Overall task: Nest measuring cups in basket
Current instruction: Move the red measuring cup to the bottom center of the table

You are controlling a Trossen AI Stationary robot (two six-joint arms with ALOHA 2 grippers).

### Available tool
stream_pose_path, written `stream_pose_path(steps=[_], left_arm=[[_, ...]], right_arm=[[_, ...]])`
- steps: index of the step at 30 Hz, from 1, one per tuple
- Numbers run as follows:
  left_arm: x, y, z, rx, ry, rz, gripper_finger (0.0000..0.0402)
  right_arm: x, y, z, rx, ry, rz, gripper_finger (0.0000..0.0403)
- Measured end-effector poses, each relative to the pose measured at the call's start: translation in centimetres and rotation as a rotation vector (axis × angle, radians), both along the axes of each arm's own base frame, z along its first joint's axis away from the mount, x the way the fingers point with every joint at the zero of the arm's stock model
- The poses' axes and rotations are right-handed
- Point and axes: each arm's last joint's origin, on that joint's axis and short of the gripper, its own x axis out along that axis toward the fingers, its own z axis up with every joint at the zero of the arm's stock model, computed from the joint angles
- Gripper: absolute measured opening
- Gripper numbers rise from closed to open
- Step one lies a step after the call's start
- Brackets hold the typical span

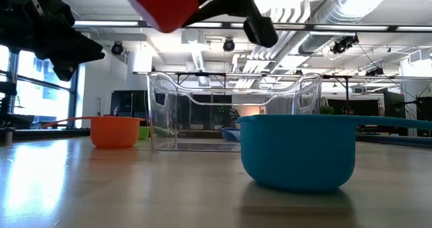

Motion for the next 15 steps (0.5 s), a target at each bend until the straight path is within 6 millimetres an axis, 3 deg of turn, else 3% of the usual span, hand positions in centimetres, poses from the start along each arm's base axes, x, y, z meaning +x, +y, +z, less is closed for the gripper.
stream_pose_path(steps=[15], left_arm=[[0.0,0.0,0.0,0.001,0.001,0.000,0.0074]], right_arm=[[3.6,1.9,-2.6,-0.053,0.282,0.067,0.0000]])
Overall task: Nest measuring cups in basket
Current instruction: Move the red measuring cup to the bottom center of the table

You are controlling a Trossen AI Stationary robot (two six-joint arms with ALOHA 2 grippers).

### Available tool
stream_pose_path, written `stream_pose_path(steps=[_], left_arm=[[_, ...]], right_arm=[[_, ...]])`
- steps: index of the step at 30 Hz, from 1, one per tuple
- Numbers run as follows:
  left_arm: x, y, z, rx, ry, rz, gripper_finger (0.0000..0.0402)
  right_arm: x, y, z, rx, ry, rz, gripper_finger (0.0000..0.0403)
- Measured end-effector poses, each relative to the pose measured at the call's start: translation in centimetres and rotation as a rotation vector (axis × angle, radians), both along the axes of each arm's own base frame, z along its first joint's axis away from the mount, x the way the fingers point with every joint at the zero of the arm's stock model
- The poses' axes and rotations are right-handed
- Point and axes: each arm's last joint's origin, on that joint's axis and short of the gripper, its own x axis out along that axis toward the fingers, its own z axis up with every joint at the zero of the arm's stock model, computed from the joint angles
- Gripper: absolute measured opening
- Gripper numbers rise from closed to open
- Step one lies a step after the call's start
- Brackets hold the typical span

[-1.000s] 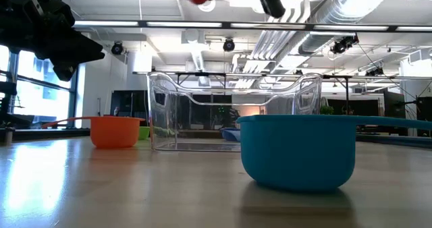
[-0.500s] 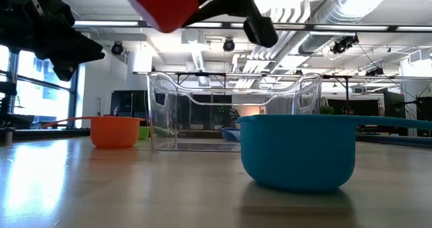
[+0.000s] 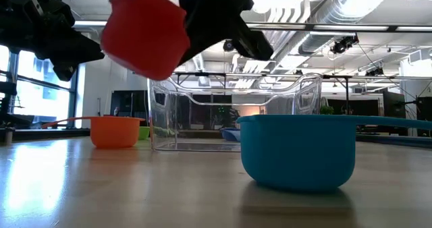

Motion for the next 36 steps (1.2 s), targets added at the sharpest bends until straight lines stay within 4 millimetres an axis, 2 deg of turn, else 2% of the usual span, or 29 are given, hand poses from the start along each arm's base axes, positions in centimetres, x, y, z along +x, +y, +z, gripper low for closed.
stream_pose_path(steps=[5,13,20,25,36], left_arm=[[0.0,0.0,0.0,0.000,0.000,0.000,0.0074],[0.0,0.0,0.0,0.000,0.000,0.000,0.0074],[0.0,0.0,0.1,-0.004,-0.013,0.000,0.0074],[0.0,0.0,0.1,-0.052,-0.024,0.001,0.0074],[0.0,0.0,0.1,-0.080,-0.028,0.004,0.0074]], right_arm=[[0.5,0.1,-1.1,0.018,0.039,0.040,0.0000],[0.1,-0.5,-1.7,-0.030,0.116,0.027,0.0000],[0.7,-0.6,-4.0,-0.016,0.158,0.027,0.0000],[0.9,-0.4,-4.8,-0.001,0.171,0.030,0.0000],[0.8,-0.2,-4.9,0.024,0.183,0.029,0.0000]])
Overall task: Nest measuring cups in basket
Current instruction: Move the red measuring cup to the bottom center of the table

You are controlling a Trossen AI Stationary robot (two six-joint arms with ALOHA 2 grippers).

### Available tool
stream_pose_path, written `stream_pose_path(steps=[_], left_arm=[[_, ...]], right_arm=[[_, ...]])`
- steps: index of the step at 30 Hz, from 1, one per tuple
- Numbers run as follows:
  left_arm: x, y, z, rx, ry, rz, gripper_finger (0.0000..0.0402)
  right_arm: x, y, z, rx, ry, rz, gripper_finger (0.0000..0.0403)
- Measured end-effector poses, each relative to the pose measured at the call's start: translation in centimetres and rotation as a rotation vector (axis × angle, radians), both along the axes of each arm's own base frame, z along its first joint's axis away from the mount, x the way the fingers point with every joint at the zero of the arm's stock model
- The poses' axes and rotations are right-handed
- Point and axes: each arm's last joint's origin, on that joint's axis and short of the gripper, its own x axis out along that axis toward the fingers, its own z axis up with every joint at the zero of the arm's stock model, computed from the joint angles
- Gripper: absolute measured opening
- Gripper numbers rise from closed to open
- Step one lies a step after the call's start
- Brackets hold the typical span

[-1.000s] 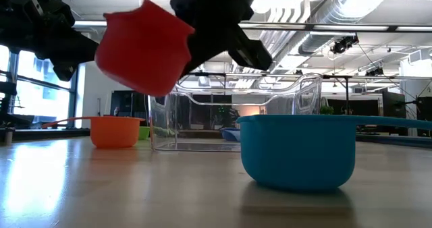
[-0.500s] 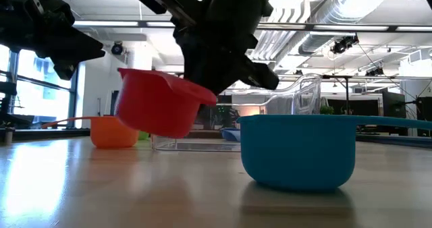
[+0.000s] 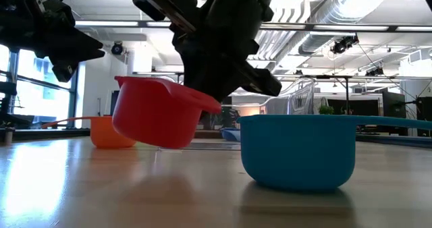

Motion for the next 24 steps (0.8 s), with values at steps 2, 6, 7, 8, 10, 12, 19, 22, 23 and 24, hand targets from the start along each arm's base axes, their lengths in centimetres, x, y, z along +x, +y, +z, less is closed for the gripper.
stream_pose_path(steps=[2,6,7,8,10,12,19,22,23,24], left_arm=[[0.0,0.0,0.0,0.000,0.000,0.000,0.0074],[0.0,0.0,0.0,0.000,0.000,0.000,0.0074],[0.0,0.0,0.0,0.000,0.000,0.000,0.0074],[0.0,0.0,0.0,0.000,0.000,0.000,0.0074],[0.0,0.0,0.0,0.000,0.000,0.000,0.0074],[0.0,0.0,0.0,0.000,0.000,-0.001,0.0074],[0.0,0.0,0.0,0.000,0.001,-0.001,0.0074],[0.0,0.0,0.0,0.001,0.004,-0.001,0.0074],[0.0,0.0,-0.1,0.001,0.006,-0.001,0.0074],[0.0,0.0,-0.1,0.001,0.006,-0.001,0.0074]], right_arm=[[-0.1,0.2,0.0,-0.003,-0.001,0.000,0.0000],[-0.3,0.8,0.0,0.015,0.000,-0.049,0.0000],[-0.3,1.0,0.0,0.019,0.000,-0.060,0.0000],[-0.4,1.1,0.0,0.025,0.001,-0.075,0.0000],[-0.5,1.5,0.0,0.026,-0.003,-0.103,0.0000],[-0.6,2.0,0.0,0.026,-0.014,-0.134,0.0000],[-0.7,3.0,-0.3,0.035,-0.037,-0.192,0.0000],[-0.6,3.2,-0.9,0.032,-0.030,-0.189,0.0000],[-0.7,3.3,-1.0,0.030,-0.024,-0.186,0.0000],[-0.8,3.4,-1.0,0.030,-0.025,-0.185,0.0000]])
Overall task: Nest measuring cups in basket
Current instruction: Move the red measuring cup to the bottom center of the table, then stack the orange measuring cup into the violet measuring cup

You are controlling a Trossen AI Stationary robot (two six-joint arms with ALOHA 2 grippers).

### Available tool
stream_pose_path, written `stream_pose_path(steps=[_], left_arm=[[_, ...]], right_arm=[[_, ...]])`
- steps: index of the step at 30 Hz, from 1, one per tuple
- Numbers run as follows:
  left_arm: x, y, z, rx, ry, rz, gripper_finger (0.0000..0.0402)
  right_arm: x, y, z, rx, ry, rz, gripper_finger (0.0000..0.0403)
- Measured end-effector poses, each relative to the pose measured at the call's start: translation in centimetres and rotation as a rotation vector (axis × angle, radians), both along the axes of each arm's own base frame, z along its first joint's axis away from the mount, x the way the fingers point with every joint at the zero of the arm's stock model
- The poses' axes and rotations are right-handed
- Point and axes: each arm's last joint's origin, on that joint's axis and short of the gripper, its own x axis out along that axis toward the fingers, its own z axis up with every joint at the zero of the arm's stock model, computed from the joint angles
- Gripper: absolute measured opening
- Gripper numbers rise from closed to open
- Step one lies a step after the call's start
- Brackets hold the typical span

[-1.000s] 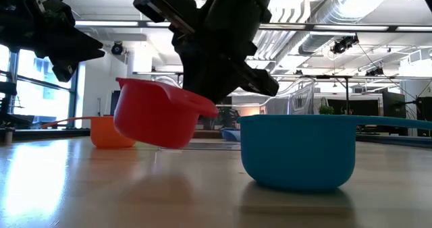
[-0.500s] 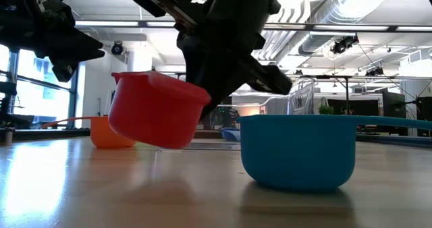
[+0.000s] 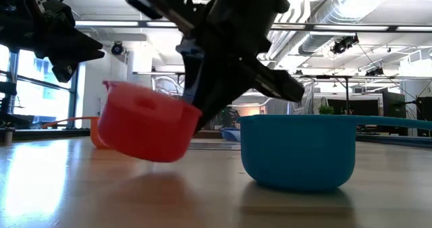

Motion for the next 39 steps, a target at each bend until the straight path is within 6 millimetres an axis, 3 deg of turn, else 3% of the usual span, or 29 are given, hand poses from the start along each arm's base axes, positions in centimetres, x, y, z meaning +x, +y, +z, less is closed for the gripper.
stream_pose_path(steps=[13,30,39], left_arm=[[0.0,0.0,-0.1,0.001,0.005,0.000,0.0074],[0.0,0.0,0.0,0.001,0.005,0.000,0.0074],[0.0,0.0,0.0,0.001,0.004,0.000,0.0074]], right_arm=[[0.3,-0.1,-0.7,0.029,0.010,0.013,0.0004],[0.5,-0.4,-0.7,0.091,0.023,-0.005,0.0103],[0.3,-1.3,0.8,0.106,0.023,0.002,0.0114]])
